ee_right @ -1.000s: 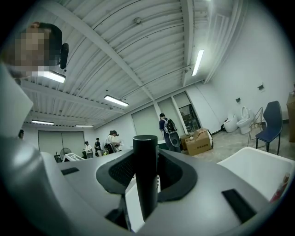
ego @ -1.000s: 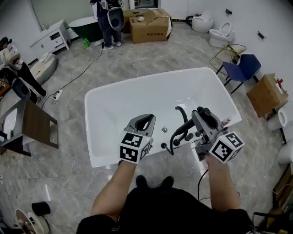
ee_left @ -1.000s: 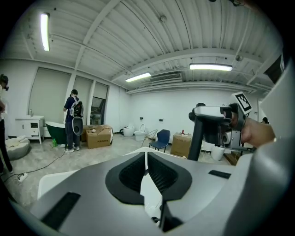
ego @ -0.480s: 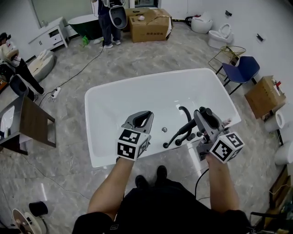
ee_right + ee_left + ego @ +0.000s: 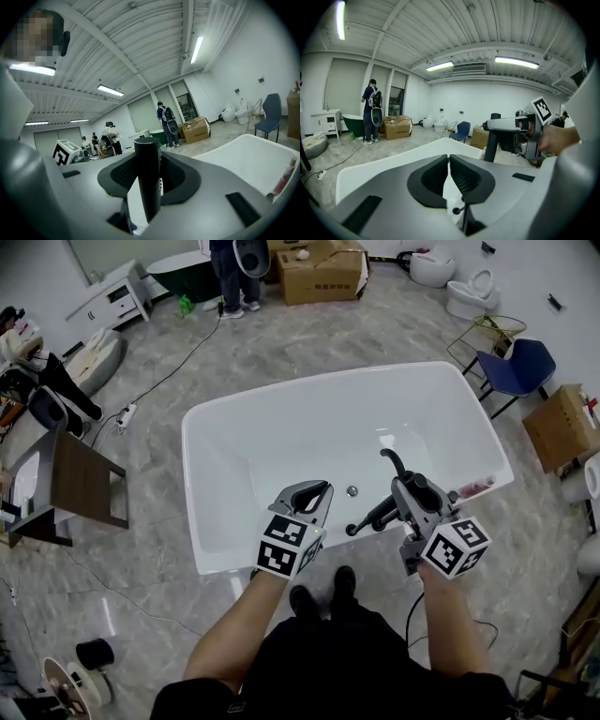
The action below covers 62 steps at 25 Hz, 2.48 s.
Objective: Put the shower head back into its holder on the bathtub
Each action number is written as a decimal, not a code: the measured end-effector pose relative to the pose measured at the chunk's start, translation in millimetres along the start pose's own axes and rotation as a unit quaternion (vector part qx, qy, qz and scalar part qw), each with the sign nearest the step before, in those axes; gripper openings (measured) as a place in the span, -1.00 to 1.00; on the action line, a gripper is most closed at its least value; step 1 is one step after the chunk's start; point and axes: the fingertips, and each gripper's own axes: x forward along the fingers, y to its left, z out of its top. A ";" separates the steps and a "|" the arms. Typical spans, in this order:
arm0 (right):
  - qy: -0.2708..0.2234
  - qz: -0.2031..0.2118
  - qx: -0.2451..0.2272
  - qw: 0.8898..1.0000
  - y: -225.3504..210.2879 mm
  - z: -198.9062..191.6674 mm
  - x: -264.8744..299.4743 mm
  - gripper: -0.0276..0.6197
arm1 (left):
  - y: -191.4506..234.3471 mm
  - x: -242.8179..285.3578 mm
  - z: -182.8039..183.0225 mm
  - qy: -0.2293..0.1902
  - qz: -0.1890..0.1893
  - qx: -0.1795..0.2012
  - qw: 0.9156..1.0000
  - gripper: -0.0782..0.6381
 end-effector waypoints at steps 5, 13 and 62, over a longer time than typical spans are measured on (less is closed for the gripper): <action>0.029 -0.007 0.013 0.999 -11.0 -31.7 4.2 -0.47 | -9.4 13.4 -25.3 0.026 -0.012 -0.011 1.000 -0.70; 0.074 -0.011 0.038 0.996 -26.6 -76.7 15.3 -0.47 | -4.6 24.4 -56.8 0.051 -0.011 -0.046 0.998 -0.70; 0.296 -0.041 -0.010 0.954 -102.8 -276.9 54.4 -0.46 | 8.5 33.7 -138.9 0.121 0.025 -0.126 0.984 -0.70</action>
